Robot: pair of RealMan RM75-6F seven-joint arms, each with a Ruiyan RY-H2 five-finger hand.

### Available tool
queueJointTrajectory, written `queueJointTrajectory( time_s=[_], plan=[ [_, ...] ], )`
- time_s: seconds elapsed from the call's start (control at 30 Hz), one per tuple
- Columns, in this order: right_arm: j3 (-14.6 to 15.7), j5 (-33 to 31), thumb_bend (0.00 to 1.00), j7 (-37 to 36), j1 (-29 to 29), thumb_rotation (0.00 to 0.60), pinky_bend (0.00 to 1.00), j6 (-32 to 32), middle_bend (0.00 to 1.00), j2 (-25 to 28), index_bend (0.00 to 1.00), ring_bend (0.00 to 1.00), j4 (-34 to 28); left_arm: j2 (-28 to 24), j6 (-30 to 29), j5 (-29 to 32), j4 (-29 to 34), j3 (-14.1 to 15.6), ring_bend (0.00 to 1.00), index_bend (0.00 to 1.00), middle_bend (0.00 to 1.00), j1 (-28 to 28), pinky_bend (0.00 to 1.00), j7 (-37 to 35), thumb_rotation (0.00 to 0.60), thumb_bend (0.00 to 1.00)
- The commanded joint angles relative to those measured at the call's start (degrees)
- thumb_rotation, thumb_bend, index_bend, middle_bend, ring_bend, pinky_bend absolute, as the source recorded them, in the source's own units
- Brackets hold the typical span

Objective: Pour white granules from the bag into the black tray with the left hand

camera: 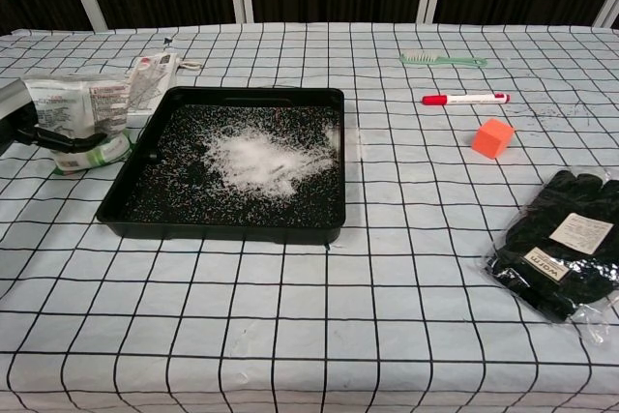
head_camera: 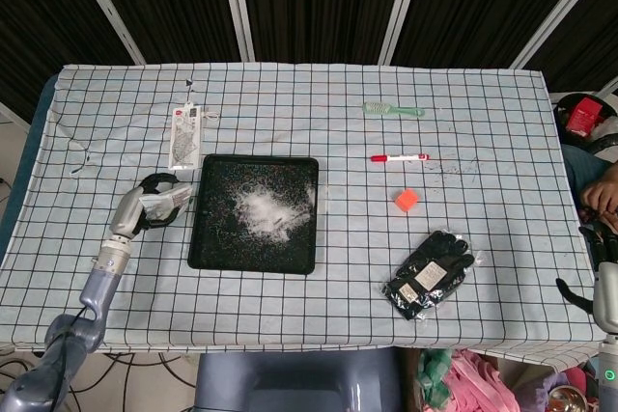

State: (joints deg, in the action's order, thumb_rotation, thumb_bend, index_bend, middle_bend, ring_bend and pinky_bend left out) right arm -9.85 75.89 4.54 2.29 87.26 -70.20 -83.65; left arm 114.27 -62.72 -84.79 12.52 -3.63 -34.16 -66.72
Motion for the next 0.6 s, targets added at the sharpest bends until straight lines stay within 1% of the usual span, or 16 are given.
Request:
queueJointTrajectory(
  time_s=[0.03, 0.17, 0.3, 0.4, 0.5, 0.6],
  plan=[
    [-0.1, 0.0, 0.12, -0.1, -0.1, 0.6, 0.31, 0.2, 0.1, 0.0, 0.18, 0.14, 0.0, -0.7, -0.8, 0.1, 0.4, -0.1, 0.08, 0.25, 0.2, 0.8, 0.31, -0.6, 0.6, 0.33],
    [-0.2, 0.0, 0.12, -0.2, -0.2, 0.6, 0.31, 0.4, 0.1, -0.1, 0.18, 0.14, 0.1, -2.2, -1.6, -0.6, 1.7, 0.7, 0.02, 0.2, 0.13, 1.8, 0.24, -1.5, 0.6, 0.3],
    [-0.1, 0.2, 0.12, 0.0, -0.2, 0.6, 0.31, 0.5, 0.1, -0.1, 0.18, 0.14, 0.0, -4.9, -3.2, -1.9, 4.4, 2.3, 0.0, 0.18, 0.1, 3.5, 0.22, -1.8, 0.6, 0.3],
    [-0.1, 0.3, 0.12, 0.0, -0.2, 0.6, 0.31, 0.7, 0.1, -0.2, 0.18, 0.14, 0.0, -7.2, -4.6, -2.2, 7.1, 2.6, 0.0, 0.17, 0.09, 4.7, 0.2, -1.8, 0.6, 0.3],
    [-0.1, 0.3, 0.12, 0.0, -0.2, 0.6, 0.31, 0.7, 0.1, -0.2, 0.18, 0.14, -0.1, -10.5, -6.0, -2.4, 10.8, 2.8, 0.0, 0.17, 0.09, 5.8, 0.19, 0.2, 0.6, 0.3],
    [-0.1, 0.3, 0.11, 0.1, -0.3, 0.6, 0.31, 0.7, 0.1, -0.1, 0.18, 0.14, -0.2, -14.5, -8.1, -2.0, 16.1, 2.5, 0.0, 0.17, 0.09, 7.2, 0.18, 5.2, 0.6, 0.3]
  ],
)
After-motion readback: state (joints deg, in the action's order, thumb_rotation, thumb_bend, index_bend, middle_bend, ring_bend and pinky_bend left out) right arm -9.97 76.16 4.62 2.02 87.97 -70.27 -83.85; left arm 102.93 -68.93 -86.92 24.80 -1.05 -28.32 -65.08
